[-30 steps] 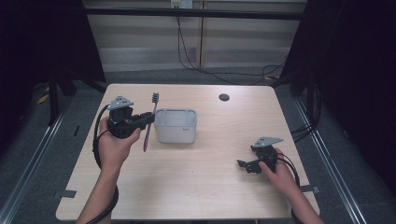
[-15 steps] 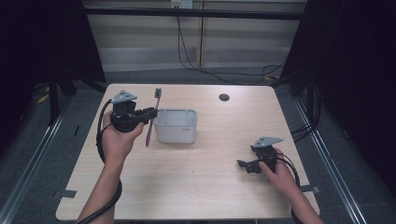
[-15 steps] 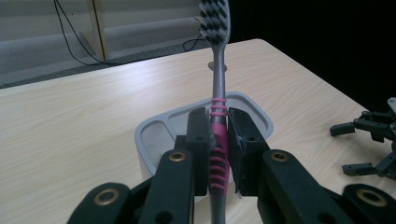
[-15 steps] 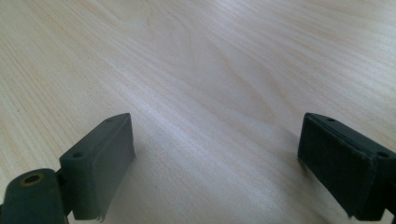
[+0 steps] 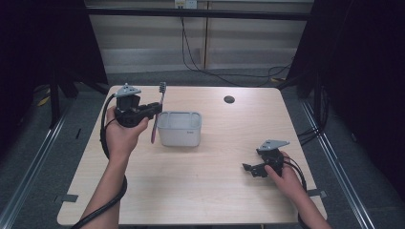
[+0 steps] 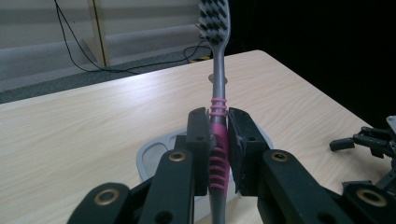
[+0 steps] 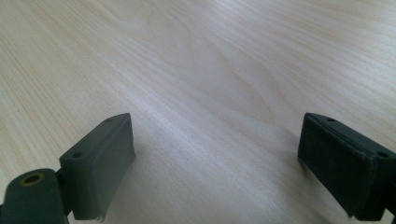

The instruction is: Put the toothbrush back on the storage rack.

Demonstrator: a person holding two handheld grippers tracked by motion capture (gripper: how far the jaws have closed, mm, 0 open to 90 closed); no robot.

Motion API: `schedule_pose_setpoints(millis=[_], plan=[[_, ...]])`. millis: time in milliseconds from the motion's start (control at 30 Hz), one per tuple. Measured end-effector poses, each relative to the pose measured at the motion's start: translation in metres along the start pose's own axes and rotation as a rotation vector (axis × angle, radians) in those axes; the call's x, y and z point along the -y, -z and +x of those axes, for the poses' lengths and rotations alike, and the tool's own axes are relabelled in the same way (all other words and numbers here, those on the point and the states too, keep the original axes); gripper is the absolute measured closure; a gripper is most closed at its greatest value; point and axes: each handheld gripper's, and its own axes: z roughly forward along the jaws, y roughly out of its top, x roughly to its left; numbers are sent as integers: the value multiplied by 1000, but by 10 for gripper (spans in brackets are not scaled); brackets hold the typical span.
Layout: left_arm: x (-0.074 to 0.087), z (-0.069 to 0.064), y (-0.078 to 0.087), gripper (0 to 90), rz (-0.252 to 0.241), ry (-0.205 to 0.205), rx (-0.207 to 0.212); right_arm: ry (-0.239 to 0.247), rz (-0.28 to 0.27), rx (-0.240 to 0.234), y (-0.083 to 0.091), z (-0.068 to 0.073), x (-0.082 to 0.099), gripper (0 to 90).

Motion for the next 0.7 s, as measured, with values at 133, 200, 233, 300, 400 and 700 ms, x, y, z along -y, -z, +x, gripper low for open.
schedule_pose_setpoints(millis=[133, 200, 233, 300, 400, 700], plan=[[-2, 1, -4, 797, -5, -1, -5, 0, 0, -1, 0, 0, 0, 101], [-4, 2, -6, 797, -10, -4, -11, 1, 0, -1, 0, 0, 0, 101], [-4, 2, -6, 797, -10, -4, -11, 1, 0, -1, 0, 0, 0, 101], [-6, 2, -7, 797, -16, -2, -13, 1, 0, -1, 0, 0, 0, 101], [-9, 2, -9, 797, -20, -2, -15, 0, 0, -1, 0, 0, 0, 101], [-17, 2, -10, 797, -50, 0, -25, 1, 0, -1, 0, 0, 0, 101]])
